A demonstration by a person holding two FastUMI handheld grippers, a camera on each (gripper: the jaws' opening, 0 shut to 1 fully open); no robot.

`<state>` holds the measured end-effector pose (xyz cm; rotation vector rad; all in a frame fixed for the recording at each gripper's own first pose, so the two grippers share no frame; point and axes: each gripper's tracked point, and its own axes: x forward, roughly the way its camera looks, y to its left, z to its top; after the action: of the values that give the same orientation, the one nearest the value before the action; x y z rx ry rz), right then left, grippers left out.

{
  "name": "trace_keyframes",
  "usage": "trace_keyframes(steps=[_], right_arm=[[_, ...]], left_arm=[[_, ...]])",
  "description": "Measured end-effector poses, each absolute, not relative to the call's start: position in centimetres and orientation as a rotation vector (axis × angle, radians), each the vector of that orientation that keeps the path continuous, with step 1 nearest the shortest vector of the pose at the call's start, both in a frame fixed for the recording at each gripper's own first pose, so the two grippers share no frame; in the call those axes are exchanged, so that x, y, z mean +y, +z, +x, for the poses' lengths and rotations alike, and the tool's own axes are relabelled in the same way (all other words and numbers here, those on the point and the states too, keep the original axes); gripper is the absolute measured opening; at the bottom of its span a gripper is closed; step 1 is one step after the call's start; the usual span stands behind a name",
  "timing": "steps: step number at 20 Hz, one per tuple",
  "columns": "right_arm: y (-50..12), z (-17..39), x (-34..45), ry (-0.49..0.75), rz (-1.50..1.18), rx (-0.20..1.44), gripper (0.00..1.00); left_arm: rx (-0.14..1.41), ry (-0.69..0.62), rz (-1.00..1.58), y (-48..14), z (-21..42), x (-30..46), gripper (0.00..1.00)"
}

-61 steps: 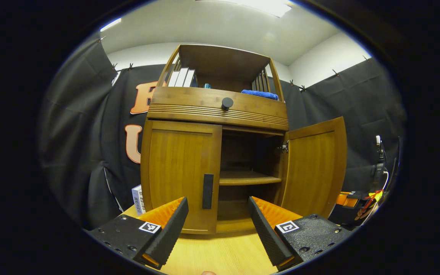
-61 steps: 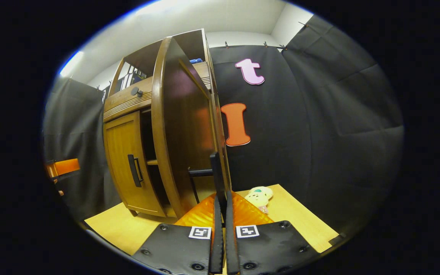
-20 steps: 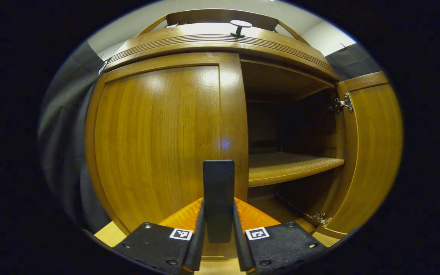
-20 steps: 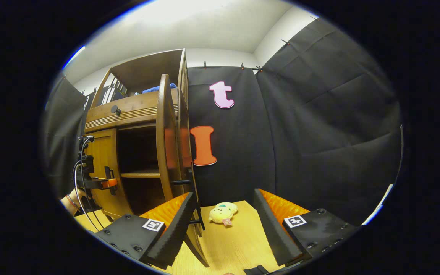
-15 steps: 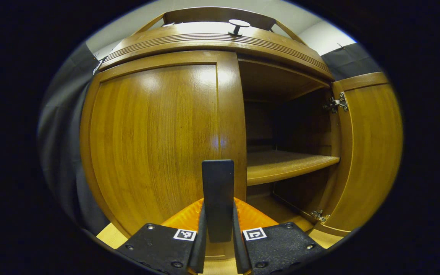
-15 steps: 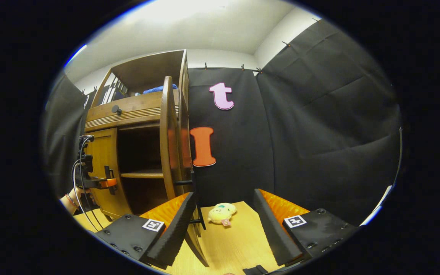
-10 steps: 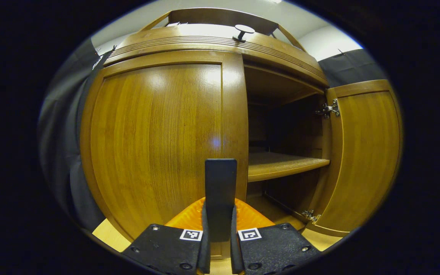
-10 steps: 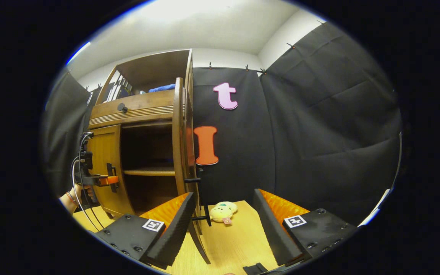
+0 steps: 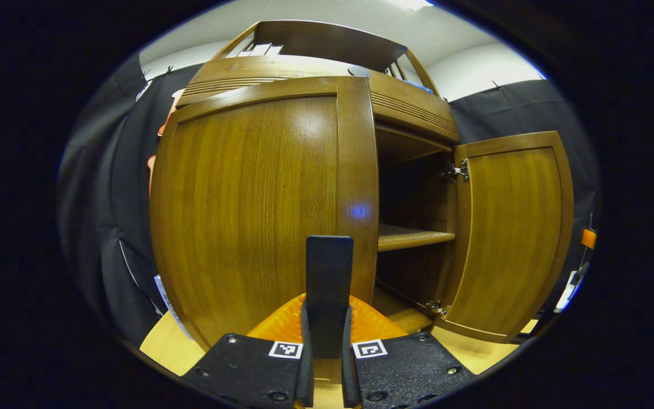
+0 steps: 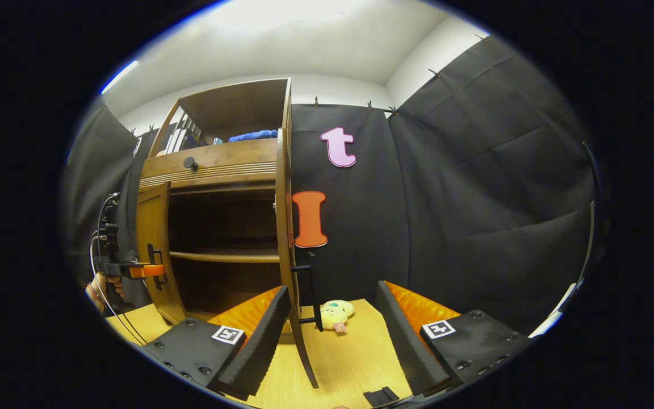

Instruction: Open the right door of the double-door shoe cabinet with the right hand, and open the left door with the left hand.

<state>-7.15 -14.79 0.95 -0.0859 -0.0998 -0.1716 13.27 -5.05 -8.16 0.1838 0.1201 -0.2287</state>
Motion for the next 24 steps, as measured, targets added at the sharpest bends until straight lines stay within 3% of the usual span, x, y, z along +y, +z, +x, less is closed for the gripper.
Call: trace_keyframes(steps=[11, 24], right_arm=[[0.3, -8.2, -13.2, -0.153, -0.069, -0.103, 0.99], [0.1, -7.9, -9.6, -0.109, -0.079, -0.099, 0.99]], left_arm=[[0.101, -0.192, 0.206, -5.8, 5.6, 1.1, 0.17], [0.085, -0.073, 0.249, -3.5, 2.2, 8.8, 0.11]])
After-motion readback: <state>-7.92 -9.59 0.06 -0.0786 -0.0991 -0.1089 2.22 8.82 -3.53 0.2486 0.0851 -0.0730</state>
